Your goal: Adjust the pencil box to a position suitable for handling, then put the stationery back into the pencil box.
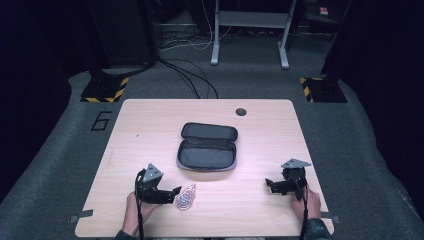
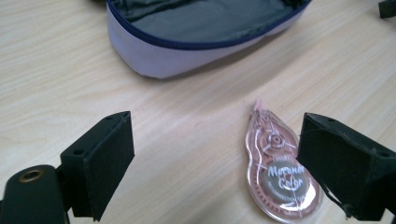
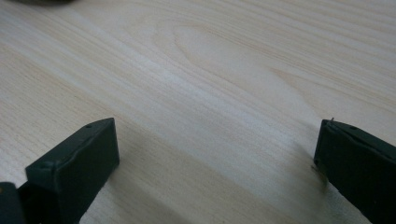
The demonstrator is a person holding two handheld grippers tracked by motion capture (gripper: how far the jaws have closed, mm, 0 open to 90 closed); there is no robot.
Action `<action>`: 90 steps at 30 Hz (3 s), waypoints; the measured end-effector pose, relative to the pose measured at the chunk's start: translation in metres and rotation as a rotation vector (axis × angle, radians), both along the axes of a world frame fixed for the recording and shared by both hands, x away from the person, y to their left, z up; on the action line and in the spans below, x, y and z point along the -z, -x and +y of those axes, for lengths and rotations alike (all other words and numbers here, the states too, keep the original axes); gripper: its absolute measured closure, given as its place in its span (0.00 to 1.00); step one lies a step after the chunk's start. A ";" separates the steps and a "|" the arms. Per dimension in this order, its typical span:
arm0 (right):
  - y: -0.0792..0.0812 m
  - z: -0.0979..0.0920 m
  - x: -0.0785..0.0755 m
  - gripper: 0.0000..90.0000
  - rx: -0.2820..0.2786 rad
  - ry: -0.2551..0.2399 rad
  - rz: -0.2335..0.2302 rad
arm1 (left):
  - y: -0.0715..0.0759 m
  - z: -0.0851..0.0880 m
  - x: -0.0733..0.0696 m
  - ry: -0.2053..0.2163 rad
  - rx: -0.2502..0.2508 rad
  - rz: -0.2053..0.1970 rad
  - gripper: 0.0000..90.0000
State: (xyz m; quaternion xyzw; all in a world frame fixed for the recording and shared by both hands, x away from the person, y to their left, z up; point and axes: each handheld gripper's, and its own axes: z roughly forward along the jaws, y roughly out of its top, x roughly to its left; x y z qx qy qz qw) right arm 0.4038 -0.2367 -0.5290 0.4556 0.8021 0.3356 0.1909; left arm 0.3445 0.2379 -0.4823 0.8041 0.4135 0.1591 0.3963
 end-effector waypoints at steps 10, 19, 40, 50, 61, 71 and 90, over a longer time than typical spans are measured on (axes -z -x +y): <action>0.000 -0.001 0.000 0.00 -0.004 0.005 -0.002 | 0.013 -0.002 0.010 0.003 -0.008 -0.016 0.10; 0.000 0.000 0.000 0.00 -0.004 0.002 -0.001 | 0.023 -0.012 0.020 0.004 0.006 -0.001 0.04; 0.000 0.000 0.000 0.00 -0.003 0.000 0.000 | 0.028 -0.046 0.042 -0.091 0.071 -0.006 0.25; 0.000 0.000 0.000 0.00 -0.002 0.000 0.000 | 0.032 -0.045 0.045 -0.083 0.065 -0.037 0.43; 0.000 0.000 0.000 0.00 -0.003 0.001 0.000 | 0.032 -0.040 0.039 -0.054 0.099 -0.056 0.44; 0.000 0.000 0.000 0.00 -0.004 0.002 -0.001 | 0.030 -0.036 0.023 -0.034 0.122 -0.071 0.44; 0.000 0.000 0.000 0.00 -0.002 0.000 0.000 | 0.012 -0.032 -0.008 0.002 0.174 -0.066 0.44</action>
